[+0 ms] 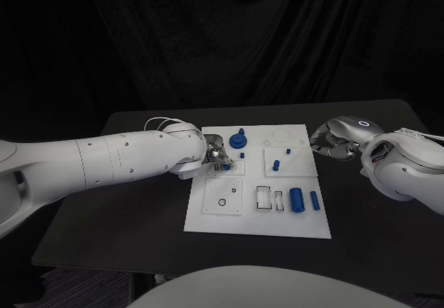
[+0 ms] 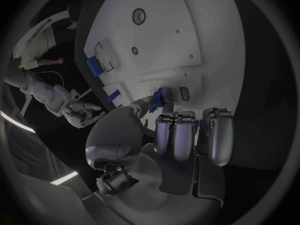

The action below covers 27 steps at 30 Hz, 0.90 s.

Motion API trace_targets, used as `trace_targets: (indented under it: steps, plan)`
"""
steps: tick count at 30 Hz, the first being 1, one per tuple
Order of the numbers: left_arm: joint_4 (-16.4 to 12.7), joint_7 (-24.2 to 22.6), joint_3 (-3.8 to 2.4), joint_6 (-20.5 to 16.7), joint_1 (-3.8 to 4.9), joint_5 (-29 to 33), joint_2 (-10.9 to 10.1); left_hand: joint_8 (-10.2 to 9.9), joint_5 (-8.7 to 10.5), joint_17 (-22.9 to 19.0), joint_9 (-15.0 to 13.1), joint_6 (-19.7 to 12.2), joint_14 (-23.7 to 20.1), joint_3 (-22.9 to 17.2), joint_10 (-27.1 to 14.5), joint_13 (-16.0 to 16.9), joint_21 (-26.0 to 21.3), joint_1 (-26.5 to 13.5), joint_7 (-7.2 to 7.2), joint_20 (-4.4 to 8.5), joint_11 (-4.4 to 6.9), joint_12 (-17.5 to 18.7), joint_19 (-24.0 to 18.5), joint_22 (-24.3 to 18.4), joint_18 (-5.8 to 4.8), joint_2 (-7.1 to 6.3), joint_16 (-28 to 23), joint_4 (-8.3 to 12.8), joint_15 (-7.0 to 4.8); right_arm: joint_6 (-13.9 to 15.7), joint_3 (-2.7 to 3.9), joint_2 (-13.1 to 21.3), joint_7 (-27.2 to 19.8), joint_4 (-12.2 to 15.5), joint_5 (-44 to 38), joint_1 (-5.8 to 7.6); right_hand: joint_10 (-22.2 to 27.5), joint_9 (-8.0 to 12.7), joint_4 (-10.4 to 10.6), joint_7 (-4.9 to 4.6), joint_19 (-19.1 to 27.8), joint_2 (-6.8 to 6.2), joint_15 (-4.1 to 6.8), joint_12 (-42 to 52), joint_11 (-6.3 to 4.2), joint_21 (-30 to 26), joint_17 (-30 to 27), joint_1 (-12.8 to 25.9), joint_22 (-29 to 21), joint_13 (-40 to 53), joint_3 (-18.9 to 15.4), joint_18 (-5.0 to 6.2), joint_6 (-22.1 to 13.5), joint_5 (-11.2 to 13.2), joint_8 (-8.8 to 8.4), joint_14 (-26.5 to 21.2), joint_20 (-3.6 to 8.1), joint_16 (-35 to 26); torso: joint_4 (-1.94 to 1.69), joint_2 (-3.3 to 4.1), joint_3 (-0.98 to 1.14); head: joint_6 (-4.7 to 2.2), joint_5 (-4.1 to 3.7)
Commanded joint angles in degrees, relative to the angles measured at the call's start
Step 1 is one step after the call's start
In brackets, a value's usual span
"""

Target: Assemble the parts on the task board

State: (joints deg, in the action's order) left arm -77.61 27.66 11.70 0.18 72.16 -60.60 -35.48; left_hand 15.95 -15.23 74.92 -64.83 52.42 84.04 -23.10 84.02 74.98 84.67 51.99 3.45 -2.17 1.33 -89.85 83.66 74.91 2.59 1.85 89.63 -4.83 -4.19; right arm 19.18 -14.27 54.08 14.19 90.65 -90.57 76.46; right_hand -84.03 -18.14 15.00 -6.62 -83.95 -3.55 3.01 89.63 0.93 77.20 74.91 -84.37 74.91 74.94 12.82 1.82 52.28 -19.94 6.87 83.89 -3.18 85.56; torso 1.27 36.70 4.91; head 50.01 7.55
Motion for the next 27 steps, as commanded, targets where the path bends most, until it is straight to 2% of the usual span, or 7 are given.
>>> trace_targets:
  steps: [1,27]
  plan:
    - [0.06,-0.29,0.41,0.66,-0.72,0.71,0.21,-0.31,-0.16,15.08,0.02,-0.24,5.96,-0.03,5.98,15.02,-0.28,0.55,-0.26,-0.38,-0.32,-0.15,0.04,6.41,-0.04,0.18,0.37,0.0,0.25,-0.44,0.04,0.08,1.05,0.06,-0.37,-0.15,-5.05,0.05,0.1,-0.06,-1.03,0.19,-0.39,-0.2,0.42,-0.12,11.26,-0.28,11.04,14.18,0.32,1.19,-0.23,-0.15,-0.2,5.02,-0.36,-0.18,-0.02,-0.01,0.01,-0.01,-0.06]
    - [0.14,-0.12,0.41,0.77,-0.72,0.71,-0.35,-0.41,-0.35,15.08,-0.05,-0.24,5.96,0.0,5.98,15.02,-0.32,0.8,-0.29,-0.36,-0.3,-0.15,0.01,6.38,-0.03,0.07,0.37,0.15,0.23,-0.85,0.04,0.19,1.32,0.06,-0.37,-0.17,-5.05,0.05,0.1,-0.06,-1.03,0.19,-0.39,-0.2,0.42,-0.12,11.26,-0.28,11.04,14.18,0.32,1.19,-0.23,-0.15,-0.2,5.02,-0.36,-0.18,0.01,-0.05,0.03,-0.01,0.08]
